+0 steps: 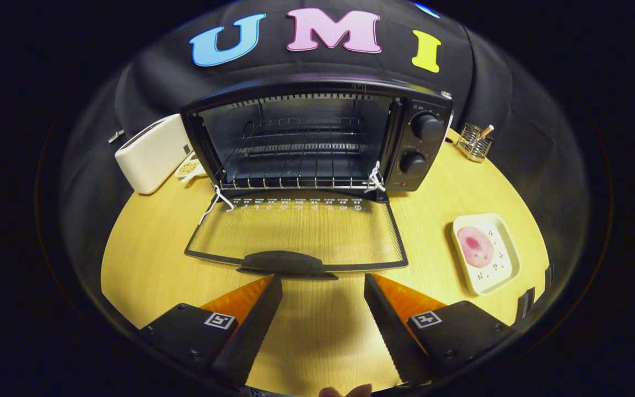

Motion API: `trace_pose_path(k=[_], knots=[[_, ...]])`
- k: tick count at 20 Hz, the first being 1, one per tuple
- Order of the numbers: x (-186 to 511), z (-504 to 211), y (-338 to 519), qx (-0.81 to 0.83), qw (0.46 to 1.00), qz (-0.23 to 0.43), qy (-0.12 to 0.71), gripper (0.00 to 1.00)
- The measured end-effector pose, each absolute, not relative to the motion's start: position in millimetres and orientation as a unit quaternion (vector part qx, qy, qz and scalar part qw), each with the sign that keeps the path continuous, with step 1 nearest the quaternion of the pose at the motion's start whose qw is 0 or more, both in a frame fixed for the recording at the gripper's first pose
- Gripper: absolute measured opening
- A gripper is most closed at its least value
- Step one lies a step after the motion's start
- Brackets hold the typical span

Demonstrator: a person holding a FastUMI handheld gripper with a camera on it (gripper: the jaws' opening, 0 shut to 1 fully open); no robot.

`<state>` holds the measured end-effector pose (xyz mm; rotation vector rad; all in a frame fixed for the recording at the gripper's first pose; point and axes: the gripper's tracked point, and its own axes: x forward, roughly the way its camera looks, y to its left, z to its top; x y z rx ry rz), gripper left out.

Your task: Open the toaster oven, put the food inside, and close the toaster oven door.

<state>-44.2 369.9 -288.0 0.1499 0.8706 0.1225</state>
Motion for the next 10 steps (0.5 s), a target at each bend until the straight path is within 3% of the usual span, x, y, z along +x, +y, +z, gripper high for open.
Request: trace_pose_path(k=[10], knots=[[-27.8,-203.4,296.9,0.065,0.937,0.12,0.322,0.99]])
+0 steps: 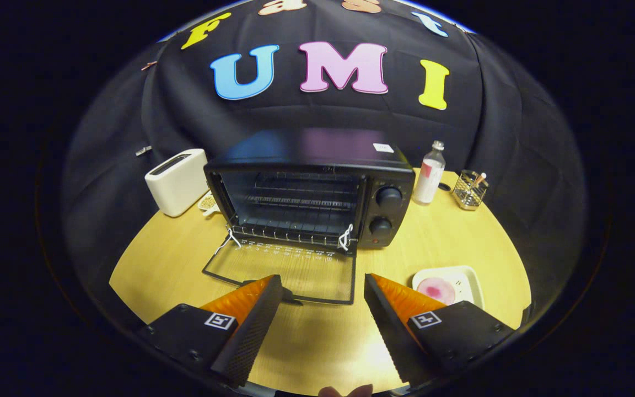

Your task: Open the toaster oven, put the food inside, and close the toaster oven door.

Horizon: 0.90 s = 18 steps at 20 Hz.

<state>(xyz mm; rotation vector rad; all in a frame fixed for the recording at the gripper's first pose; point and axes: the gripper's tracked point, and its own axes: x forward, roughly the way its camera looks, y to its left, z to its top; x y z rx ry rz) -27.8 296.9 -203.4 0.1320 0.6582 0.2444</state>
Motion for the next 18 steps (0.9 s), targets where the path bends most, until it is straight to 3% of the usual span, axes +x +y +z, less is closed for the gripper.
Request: trace_pose_path(k=[8,18], knots=[[-20.9,-173.1,191.0,0.079,0.939,0.128,0.309,0.99],[-22.7,-228.4,69.1,0.078,0.908,0.122,0.394,0.99]])
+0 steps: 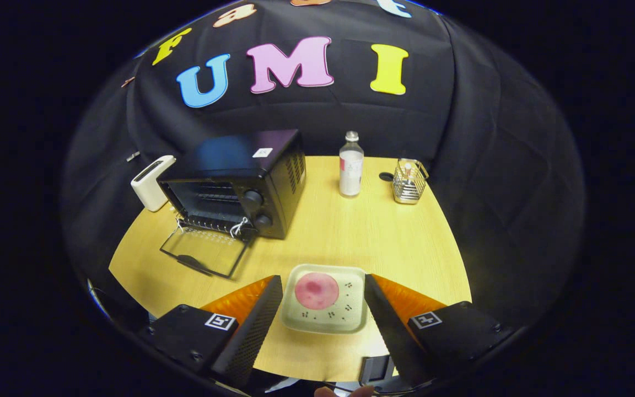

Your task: Open the toaster oven, put the food inside, and close the toaster oven door.

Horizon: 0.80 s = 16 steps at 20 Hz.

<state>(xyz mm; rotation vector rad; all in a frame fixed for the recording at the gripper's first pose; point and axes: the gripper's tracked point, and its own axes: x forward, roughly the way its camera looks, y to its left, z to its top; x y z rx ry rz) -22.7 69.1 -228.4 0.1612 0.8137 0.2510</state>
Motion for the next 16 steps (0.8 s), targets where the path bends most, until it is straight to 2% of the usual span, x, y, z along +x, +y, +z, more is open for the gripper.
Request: trace_pose_path(k=[10,13,16], knots=[[-24.2,-321.3,26.4,0.119,0.827,0.142,0.531,0.99],[-25.9,-345.7,19.1,0.131,0.802,0.138,0.566,0.98],[-21.2,-363.8,21.8,0.151,0.783,0.132,0.589,0.93]])
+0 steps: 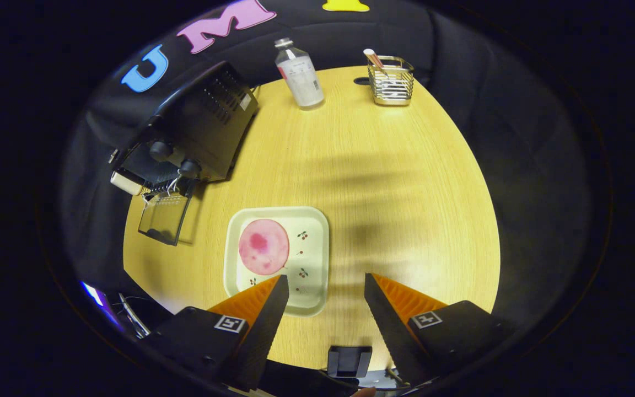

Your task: Open the toaster oven, put the food inside, and close the toaster oven door.

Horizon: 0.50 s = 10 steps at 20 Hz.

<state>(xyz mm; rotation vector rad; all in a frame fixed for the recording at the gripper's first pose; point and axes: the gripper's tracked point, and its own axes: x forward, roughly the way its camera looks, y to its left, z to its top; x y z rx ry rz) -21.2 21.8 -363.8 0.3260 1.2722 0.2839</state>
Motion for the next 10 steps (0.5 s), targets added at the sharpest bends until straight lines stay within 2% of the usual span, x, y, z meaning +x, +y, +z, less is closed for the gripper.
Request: trace_pose_path(k=[4,7,8,10], knots=[[-16.2,-382.0,31.8,0.154,0.765,0.134,0.61,0.85],[-9.5,-401.0,40.7,0.15,0.75,0.133,0.63,0.86],[-9.8,-405.0,42.5,0.148,0.743,0.129,0.64,0.77],[-5.0,-410.4,41.7,0.138,0.738,0.12,0.649,0.68]])
